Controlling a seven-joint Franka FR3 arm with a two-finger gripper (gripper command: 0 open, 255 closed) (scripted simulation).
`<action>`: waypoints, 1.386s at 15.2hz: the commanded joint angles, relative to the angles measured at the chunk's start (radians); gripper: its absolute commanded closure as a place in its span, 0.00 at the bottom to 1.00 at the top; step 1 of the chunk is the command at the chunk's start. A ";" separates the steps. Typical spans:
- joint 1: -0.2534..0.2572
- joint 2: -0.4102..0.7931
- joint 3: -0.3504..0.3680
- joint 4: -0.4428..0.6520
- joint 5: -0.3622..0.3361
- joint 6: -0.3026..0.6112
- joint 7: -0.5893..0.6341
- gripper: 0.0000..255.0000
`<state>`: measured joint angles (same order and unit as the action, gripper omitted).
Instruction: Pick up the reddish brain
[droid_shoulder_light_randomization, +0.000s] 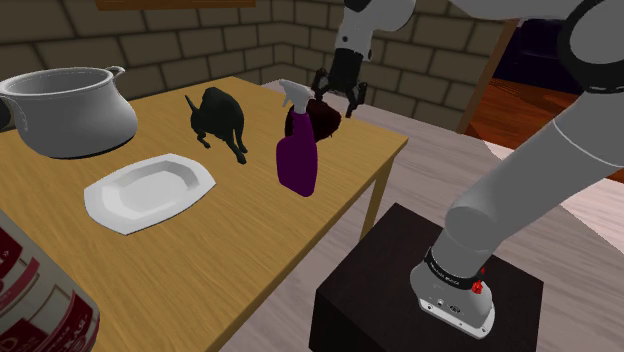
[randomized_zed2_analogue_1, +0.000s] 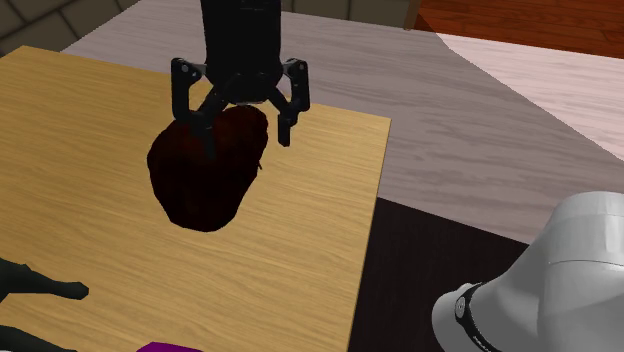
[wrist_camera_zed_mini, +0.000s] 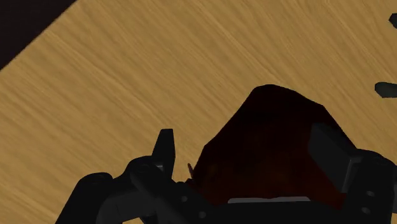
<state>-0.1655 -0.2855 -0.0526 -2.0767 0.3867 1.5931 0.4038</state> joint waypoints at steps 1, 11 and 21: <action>-0.025 0.054 -0.022 0.030 0.040 0.023 0.071 0.00; -0.178 0.238 -0.111 0.099 0.246 0.134 0.344 0.00; -0.175 0.263 -0.109 0.030 0.262 0.211 0.290 1.00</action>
<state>-0.3409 -0.0234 -0.1622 -2.0429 0.6484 1.8010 0.6955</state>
